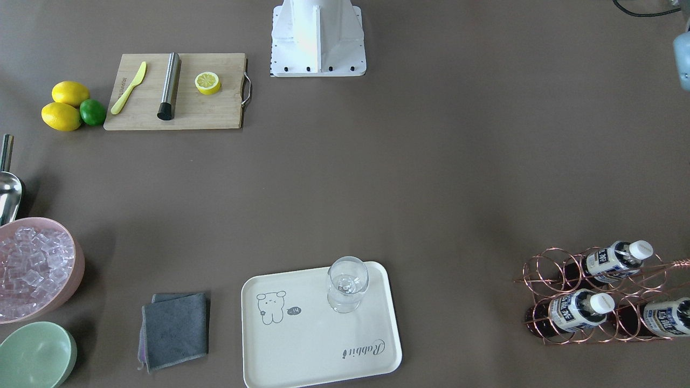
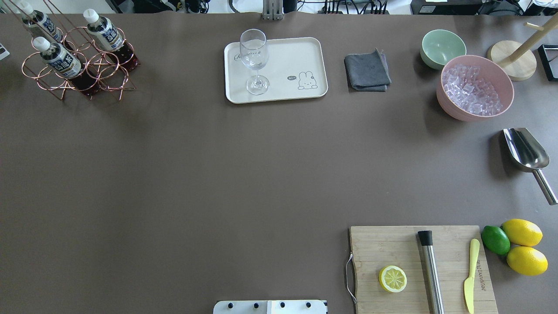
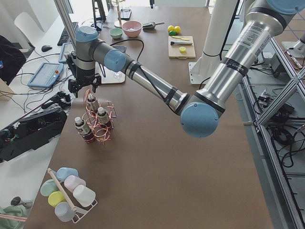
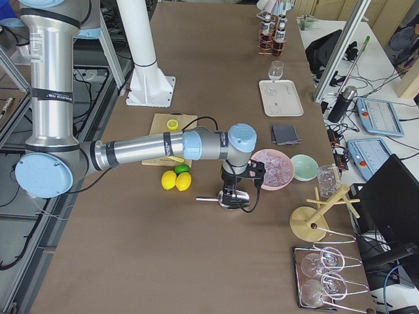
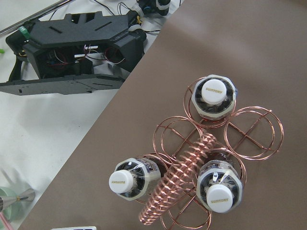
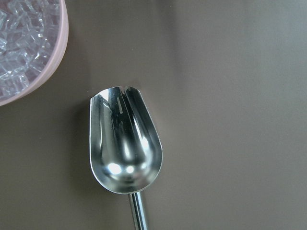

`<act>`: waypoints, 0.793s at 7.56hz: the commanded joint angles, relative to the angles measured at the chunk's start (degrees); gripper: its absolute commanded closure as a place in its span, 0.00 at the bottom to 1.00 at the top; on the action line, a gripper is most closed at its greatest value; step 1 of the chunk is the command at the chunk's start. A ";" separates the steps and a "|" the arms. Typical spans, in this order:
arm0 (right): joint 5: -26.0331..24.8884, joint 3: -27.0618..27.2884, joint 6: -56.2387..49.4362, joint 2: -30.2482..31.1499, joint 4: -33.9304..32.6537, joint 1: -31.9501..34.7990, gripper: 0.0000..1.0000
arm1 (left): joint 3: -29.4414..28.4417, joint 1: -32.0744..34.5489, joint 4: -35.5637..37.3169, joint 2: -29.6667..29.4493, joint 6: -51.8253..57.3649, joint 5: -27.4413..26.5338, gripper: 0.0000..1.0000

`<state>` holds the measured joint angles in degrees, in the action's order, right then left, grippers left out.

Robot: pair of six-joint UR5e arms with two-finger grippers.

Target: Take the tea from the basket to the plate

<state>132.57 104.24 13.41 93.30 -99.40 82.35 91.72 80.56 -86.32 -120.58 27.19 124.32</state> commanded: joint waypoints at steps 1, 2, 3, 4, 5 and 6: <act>-0.03 0.00 0.03 -0.05 0.00 0.00 0.00 | 0.04 -3.81 -4.62 0.25 3.39 -0.13 0.05; -0.03 0.00 0.03 -0.05 0.00 0.00 0.00 | -0.74 -3.74 -7.00 0.43 6.09 -0.22 0.05; -0.03 0.00 0.03 -0.05 0.00 0.00 0.00 | -1.19 -3.31 -7.55 0.69 9.17 -0.13 0.05; -0.03 0.00 0.03 -0.05 0.00 0.00 0.00 | -1.19 -3.22 -8.51 1.57 9.63 -0.04 0.05; -0.03 0.00 -0.05 0.04 0.00 0.00 0.00 | -1.80 -3.13 -10.69 2.62 10.51 -0.13 0.05; -0.03 -0.09 0.03 0.04 0.00 0.00 0.00 | -3.28 -2.87 -11.85 2.63 13.65 -0.13 0.05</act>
<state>132.54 104.24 13.41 93.28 -99.40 82.35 90.18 77.37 -95.74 -118.64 37.10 124.22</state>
